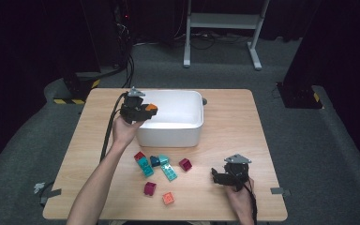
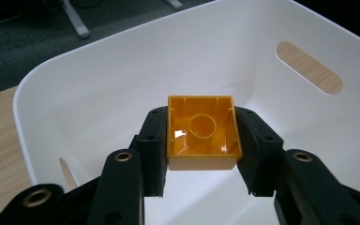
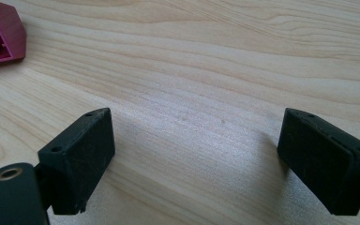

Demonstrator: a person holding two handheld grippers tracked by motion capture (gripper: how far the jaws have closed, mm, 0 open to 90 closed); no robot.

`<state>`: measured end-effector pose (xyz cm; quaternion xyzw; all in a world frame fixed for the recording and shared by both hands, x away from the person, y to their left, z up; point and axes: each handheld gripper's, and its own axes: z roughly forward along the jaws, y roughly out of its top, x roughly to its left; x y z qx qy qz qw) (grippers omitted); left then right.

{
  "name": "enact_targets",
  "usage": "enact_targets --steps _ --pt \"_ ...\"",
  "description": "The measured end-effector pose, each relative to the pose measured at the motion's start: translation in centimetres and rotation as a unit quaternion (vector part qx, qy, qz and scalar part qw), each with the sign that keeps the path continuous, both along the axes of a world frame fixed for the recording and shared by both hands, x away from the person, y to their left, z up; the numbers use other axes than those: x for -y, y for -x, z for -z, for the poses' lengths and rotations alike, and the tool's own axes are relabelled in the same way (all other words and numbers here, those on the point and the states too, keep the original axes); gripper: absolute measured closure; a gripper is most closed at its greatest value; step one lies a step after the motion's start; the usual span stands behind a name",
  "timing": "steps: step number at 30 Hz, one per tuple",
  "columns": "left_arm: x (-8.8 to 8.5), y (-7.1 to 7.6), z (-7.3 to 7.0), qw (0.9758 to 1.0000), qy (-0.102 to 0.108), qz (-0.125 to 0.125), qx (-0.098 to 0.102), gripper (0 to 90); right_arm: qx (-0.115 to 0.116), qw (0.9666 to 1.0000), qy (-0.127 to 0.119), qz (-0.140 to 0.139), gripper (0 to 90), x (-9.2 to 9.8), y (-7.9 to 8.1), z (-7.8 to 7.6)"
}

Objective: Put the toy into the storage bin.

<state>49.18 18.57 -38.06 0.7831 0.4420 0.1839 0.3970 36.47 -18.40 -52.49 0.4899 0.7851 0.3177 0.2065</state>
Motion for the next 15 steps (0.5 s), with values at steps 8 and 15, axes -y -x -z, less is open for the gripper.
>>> enact_targets --steps 8,15 --pt "0.0 0.2 -0.1 1.0 -0.002 -0.001 0.009 36.8 0.0 1.0 0.0 0.0 11.0 0.0 0.0 0.0" --pt "-1.2 2.5 -1.1 0.9994 -0.003 -0.007 0.034 32.3 0.0 1.0 0.0 0.0 11.1 0.0 0.0 0.0"
